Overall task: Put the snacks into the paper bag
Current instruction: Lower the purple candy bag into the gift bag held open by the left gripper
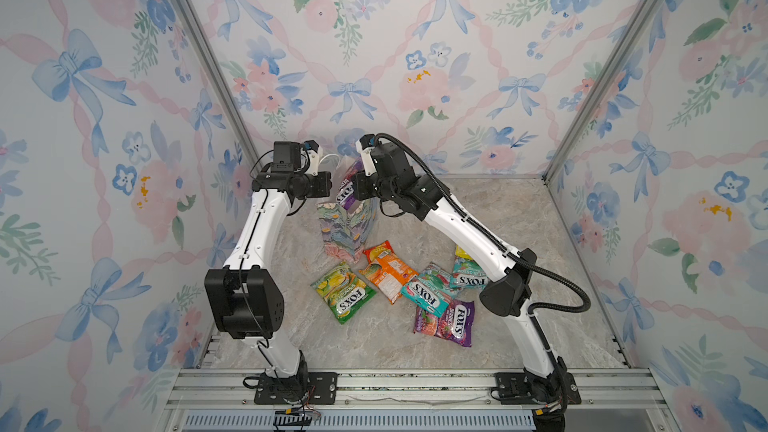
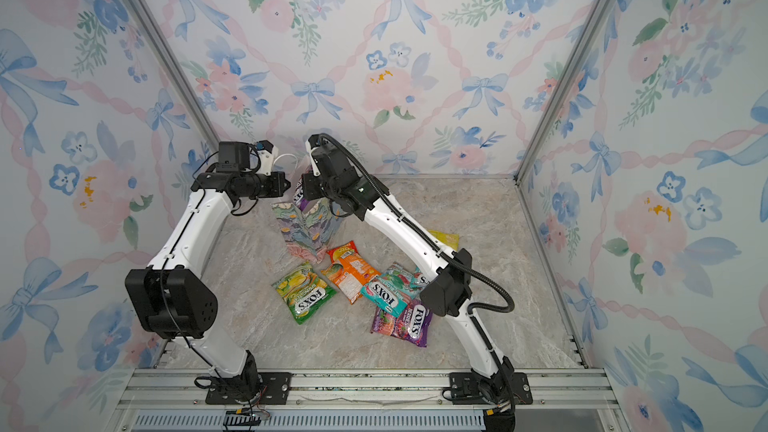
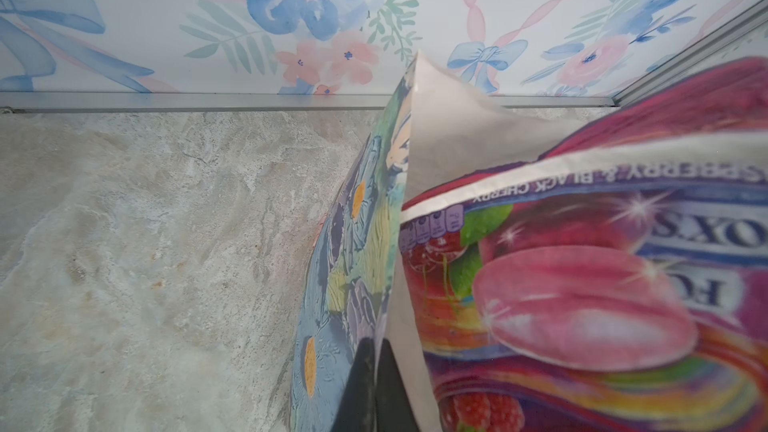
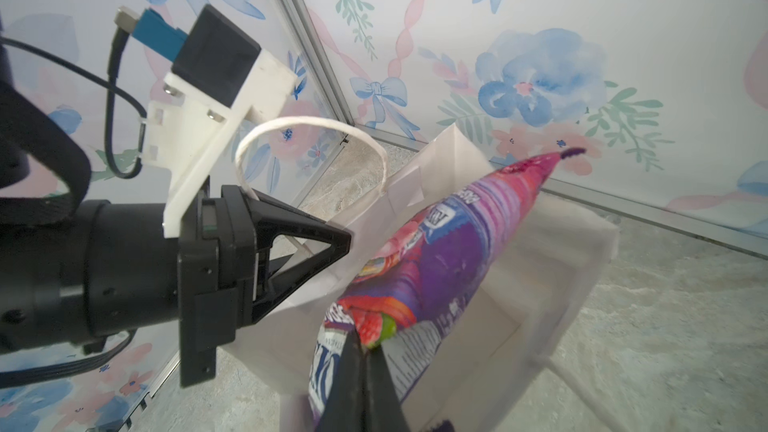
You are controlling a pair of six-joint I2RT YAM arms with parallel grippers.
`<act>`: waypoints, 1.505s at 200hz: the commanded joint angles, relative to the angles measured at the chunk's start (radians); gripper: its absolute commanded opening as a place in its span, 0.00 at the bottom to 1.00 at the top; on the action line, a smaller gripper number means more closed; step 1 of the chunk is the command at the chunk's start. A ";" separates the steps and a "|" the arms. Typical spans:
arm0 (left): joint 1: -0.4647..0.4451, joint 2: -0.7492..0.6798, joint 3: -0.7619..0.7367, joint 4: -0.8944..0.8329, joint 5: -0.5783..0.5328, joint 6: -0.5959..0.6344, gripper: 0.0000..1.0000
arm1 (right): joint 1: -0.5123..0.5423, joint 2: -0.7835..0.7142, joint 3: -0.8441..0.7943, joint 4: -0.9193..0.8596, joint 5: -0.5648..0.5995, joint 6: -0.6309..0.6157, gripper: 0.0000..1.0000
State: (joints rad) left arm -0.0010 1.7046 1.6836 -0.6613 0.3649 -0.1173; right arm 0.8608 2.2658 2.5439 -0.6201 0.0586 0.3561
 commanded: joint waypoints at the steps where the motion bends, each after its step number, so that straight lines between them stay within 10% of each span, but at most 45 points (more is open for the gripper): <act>1: 0.008 -0.010 0.009 -0.013 0.010 -0.009 0.00 | 0.012 -0.105 -0.019 0.026 0.012 -0.018 0.00; 301: 0.013 -0.014 0.005 -0.014 0.011 -0.008 0.00 | -0.023 0.056 0.074 0.092 -0.089 0.060 0.08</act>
State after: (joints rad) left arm 0.0021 1.7046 1.6836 -0.6613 0.3649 -0.1173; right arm 0.8486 2.3310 2.6030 -0.5789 -0.0097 0.4046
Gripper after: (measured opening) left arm 0.048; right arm 0.046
